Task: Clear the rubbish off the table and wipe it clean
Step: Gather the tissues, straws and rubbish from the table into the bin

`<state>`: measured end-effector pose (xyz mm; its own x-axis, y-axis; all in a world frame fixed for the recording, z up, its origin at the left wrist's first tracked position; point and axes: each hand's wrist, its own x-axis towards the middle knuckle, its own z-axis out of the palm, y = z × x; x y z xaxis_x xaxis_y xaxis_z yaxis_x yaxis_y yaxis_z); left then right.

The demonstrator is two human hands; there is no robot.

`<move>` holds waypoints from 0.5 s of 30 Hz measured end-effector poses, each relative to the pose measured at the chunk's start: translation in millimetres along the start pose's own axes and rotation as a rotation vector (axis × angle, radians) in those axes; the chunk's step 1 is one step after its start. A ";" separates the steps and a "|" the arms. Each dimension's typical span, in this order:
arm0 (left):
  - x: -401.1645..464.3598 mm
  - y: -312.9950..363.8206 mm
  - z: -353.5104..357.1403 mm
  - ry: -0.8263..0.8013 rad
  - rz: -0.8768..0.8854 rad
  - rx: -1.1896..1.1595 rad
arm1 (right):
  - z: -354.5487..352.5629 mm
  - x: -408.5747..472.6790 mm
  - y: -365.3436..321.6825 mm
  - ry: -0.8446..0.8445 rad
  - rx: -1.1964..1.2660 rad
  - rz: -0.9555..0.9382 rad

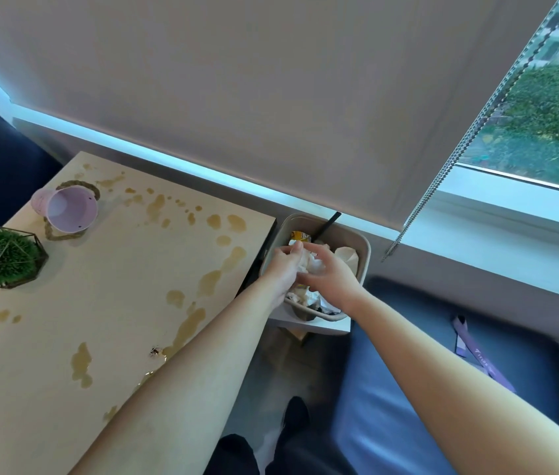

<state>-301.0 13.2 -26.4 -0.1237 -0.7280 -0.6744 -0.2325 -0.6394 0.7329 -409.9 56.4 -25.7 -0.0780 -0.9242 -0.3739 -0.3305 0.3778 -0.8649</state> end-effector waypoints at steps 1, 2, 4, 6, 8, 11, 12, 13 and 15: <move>1.3 1.9 -1.8 0.023 -0.004 -0.040 | 2.3 1.2 -1.4 0.026 -0.003 -0.009; 2.7 3.3 -4.0 0.028 -0.008 -0.058 | 4.3 2.7 -2.6 0.048 -0.010 -0.015; 4.2 5.7 -7.2 0.004 0.000 -0.025 | 6.6 7.5 -4.4 0.080 -0.014 -0.001; 5.7 7.3 -10.1 -0.017 0.023 0.023 | 6.5 12.8 -6.7 0.107 -0.032 0.024; 7.9 8.8 -12.2 0.000 0.071 0.098 | 3.9 19.7 -8.9 0.150 -0.080 0.043; 9.5 9.3 -15.8 0.084 0.161 0.180 | 0.4 31.7 -8.6 0.211 -0.170 0.069; 8.9 9.1 -17.4 0.106 0.181 0.185 | -0.6 35.2 -7.5 0.221 -0.213 0.082; 7.9 8.7 -19.1 0.130 0.200 0.193 | -1.3 38.2 -5.7 0.214 -0.264 0.100; 4.3 8.3 -23.8 0.183 0.238 0.220 | -1.8 43.3 -1.9 0.153 -0.382 0.143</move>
<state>-280.6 -1.2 -21.1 -0.0294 -0.8950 -0.4451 -0.4223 -0.3924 0.8171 -414.3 15.6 -39.7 -0.2770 -0.8728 -0.4019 -0.6281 0.4810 -0.6117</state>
